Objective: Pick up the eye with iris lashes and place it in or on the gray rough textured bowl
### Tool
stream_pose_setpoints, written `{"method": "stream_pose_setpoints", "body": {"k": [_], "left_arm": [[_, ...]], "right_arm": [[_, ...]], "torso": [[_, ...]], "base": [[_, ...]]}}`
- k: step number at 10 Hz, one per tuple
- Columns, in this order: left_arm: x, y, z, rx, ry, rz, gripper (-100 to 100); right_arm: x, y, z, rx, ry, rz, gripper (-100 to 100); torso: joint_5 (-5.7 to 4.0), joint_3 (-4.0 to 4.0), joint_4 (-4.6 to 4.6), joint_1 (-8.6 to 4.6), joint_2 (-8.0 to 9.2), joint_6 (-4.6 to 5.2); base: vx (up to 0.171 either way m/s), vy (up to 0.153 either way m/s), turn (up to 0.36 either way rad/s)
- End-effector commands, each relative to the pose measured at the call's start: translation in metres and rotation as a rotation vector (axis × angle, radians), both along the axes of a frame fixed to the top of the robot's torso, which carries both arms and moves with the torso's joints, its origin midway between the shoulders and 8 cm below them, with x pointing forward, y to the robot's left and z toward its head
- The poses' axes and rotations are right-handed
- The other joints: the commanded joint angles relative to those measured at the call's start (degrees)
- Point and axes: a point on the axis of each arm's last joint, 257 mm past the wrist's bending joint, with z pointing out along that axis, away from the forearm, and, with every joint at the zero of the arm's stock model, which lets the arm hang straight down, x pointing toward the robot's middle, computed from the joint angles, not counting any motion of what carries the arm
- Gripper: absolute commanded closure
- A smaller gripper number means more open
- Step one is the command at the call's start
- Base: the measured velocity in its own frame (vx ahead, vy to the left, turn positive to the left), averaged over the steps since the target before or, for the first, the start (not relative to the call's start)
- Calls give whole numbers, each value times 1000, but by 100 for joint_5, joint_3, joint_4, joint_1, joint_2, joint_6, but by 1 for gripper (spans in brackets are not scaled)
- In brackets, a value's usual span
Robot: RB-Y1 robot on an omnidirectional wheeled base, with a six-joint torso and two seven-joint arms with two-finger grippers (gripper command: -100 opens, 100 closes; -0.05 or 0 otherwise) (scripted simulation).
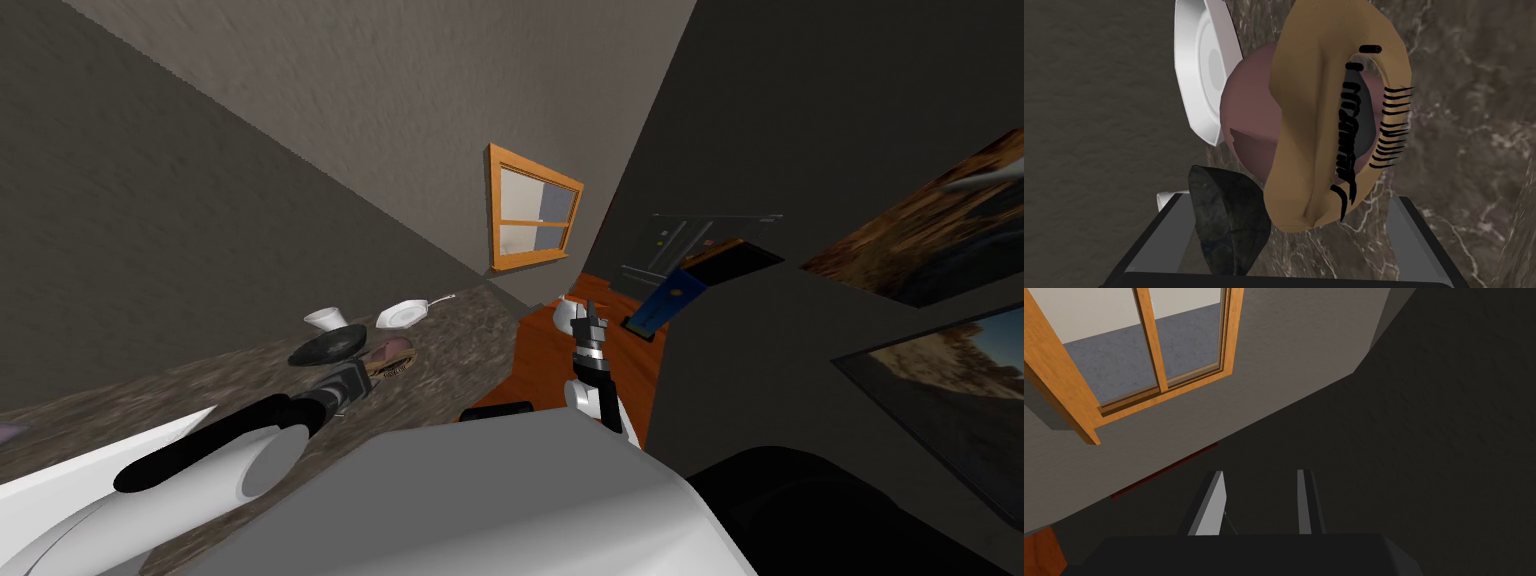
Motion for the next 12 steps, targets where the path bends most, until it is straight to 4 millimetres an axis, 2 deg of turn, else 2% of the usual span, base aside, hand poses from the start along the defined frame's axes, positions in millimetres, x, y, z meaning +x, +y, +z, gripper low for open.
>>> {"method": "stream_pose_setpoints", "body": {"k": [1,2,3,5,6,10,11,12], "left_arm": [[0,0,0,0,0,0,-100],[-1,0,-1,-2,5,0,0],[3,3,-7,-1,4,3,-100],[3,5,-9,-2,6,4,-100],[3,5,-9,-1,4,4,100],[2,5,-11,-3,10,5,100],[2,5,-11,-4,10,5,0],[1,1,-3,-1,4,1,100]], "right_arm": [[0,0,0,0,0,0,0],[0,0,0,0,0,0,0],[0,0,0,0,0,0,0],[0,0,0,0,0,0,0],[0,0,0,0,0,0,0],[0,0,0,0,0,0,0],[0,0,0,0,0,0,0],[0,0,0,0,0,0,0]], "torso": [[0,0,0,0,0,0],[-2,1,0,-12,2,-1],[-4,3,1,-21,5,-1],[-5,-4,-2,-24,-8,0],[-6,-1,-1,-26,-1,-1],[-16,11,10,-35,12,-1],[-18,13,11,-37,14,-1],[-20,14,12,-39,16,-1]], "base": [[10,31,-14],[1,6,1],[21,5,-27],[28,2,-14],[0,0,0],[0,0,0],[0,0,0],[-15,0,30]]}}
